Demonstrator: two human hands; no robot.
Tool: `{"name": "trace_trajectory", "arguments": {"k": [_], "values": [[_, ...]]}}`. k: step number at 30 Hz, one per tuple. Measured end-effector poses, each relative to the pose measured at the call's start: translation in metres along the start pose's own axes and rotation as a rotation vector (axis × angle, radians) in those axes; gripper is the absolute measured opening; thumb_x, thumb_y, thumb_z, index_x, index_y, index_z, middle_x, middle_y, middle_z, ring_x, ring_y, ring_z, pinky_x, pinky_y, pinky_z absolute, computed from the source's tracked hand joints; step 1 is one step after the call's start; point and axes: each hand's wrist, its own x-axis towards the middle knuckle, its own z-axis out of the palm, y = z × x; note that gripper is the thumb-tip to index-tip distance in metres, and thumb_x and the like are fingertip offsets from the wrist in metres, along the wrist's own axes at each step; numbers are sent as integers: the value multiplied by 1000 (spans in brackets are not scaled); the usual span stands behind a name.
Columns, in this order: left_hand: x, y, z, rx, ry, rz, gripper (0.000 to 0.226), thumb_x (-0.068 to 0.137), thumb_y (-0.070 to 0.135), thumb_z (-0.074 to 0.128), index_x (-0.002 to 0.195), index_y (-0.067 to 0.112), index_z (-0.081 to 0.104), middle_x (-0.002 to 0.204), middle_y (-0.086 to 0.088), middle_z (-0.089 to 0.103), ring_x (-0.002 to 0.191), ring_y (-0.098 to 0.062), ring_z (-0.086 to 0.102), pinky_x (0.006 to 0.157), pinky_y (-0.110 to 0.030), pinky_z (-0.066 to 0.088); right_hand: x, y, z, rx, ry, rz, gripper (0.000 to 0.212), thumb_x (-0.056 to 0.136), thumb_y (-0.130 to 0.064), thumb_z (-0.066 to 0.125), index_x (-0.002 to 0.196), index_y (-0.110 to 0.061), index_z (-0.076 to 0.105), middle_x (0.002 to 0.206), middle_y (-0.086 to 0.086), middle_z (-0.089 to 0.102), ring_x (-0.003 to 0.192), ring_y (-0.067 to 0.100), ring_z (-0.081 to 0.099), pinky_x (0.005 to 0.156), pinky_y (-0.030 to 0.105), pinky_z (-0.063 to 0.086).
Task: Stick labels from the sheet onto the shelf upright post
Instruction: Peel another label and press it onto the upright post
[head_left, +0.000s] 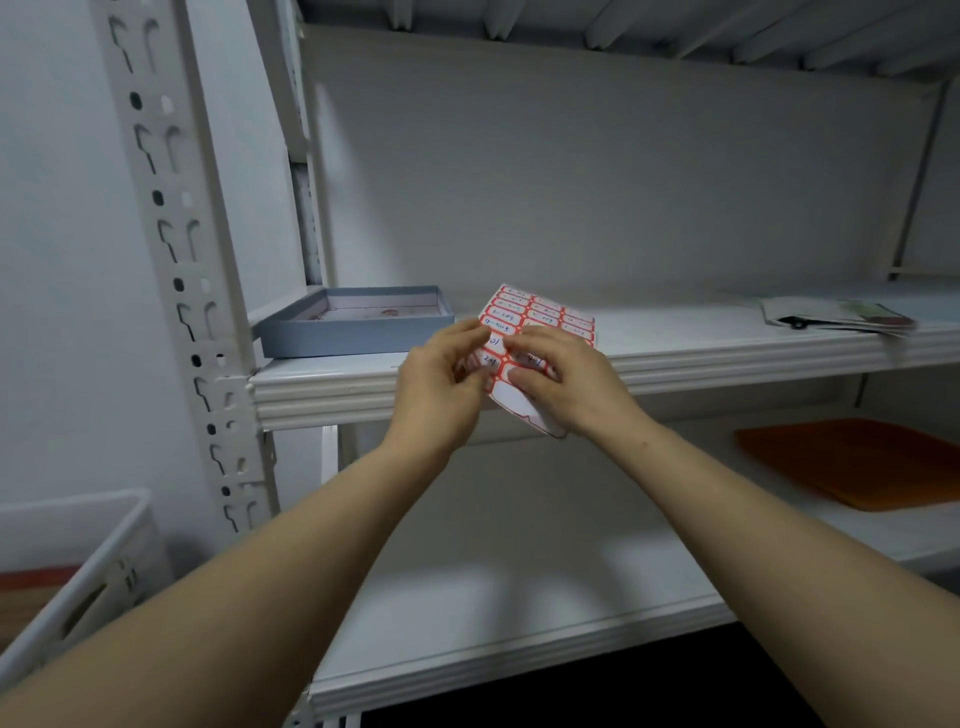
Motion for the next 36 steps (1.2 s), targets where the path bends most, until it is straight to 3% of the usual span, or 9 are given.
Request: {"name": "trace_trajectory", "arguments": {"k": [3,7,9,12,18,26,29,32,36], "values": [[11,4,-4,74,36,-41,48,85,5,67,131,7,55,139,-6,52,126,-16,49,92,-10,37,10,0,-7,38,12,24,34,91,-22,59,123,-10,61,130,3,58,122,18,48,96,23,32],[19,12,-9,73,106,-171,51,80,8,72,128,1,55,103,0,67,94,-14,57,90,-29,46,11,1,-11,162,9,51,33,89,-26,60,119,-11,63,125,1,59,116,17,52,98,29,39],[22,18,-10,-52,106,-291,43,80,1,71,120,-6,58,79,5,59,84,-19,57,80,-31,51,10,4,-8,190,2,62,41,86,-29,65,124,-14,61,129,-2,56,120,13,50,99,22,37],[22,27,-13,-313,15,-497,23,86,-3,63,109,-5,61,81,-10,64,68,-20,64,55,-20,56,8,5,-6,242,2,43,51,79,-31,73,126,-18,59,135,-2,51,124,7,44,96,12,31],[22,29,-18,-467,-7,-647,14,95,5,51,103,-1,61,82,-15,68,65,-19,67,51,-19,54,8,5,-1,113,56,-22,54,70,-34,79,121,-26,63,140,0,48,130,11,40,114,40,18],[18,29,-18,-395,-2,-594,23,94,-10,38,92,2,58,73,-12,61,58,-14,53,42,-15,44,8,4,6,250,98,-26,36,72,-29,79,105,-15,73,105,-2,71,98,11,62,98,35,43],[16,25,-16,-308,11,-564,25,92,-8,45,82,8,61,82,-13,64,67,-17,55,52,-22,43,7,4,10,223,133,-75,22,77,-27,75,98,-22,76,97,-3,74,86,9,62,90,31,36],[16,14,-17,31,82,-368,33,87,7,61,120,11,61,114,-8,62,96,-22,60,76,-28,49,6,5,13,224,195,-84,17,80,-24,73,96,-24,76,99,-4,74,81,-7,55,90,34,32],[7,9,-18,345,131,-52,23,85,23,67,107,19,67,92,4,67,88,-20,62,83,-34,49,5,6,10,249,251,-45,17,80,-18,72,96,-21,76,103,-5,72,95,0,57,100,31,23]]}}
